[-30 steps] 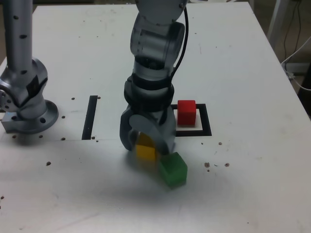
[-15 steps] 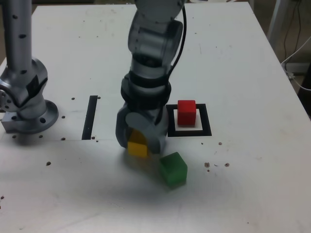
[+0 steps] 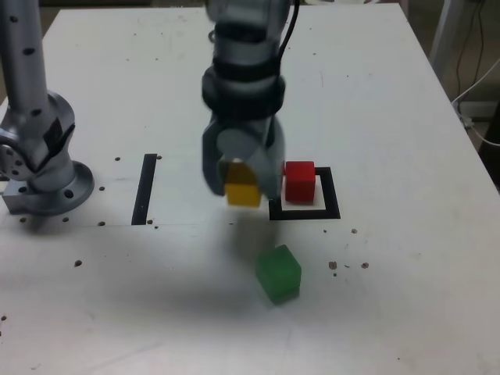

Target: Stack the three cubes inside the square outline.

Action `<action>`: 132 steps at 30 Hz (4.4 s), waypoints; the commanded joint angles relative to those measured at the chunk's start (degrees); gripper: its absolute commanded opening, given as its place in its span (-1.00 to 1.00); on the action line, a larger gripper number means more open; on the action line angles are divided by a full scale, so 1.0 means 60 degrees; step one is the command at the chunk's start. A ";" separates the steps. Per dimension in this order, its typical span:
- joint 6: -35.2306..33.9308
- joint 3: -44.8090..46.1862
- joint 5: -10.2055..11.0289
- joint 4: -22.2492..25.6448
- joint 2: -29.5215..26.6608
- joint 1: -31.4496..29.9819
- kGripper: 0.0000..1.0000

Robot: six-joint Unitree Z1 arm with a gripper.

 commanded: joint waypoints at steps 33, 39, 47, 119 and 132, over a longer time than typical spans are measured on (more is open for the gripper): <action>0.0928 -0.2485 0.0080 0.0778 0.1969 0.1834 -0.38; 0.0972 -0.2514 0.0079 0.0760 0.2062 0.1884 -0.36; 0.1050 -0.2391 0.0050 0.0713 0.2103 0.1905 0.82; 0.2878 0.0519 0.1221 -0.2482 0.1096 -0.3417 0.59; 0.2823 0.0688 0.1031 -0.2748 0.1331 -0.3509 -0.40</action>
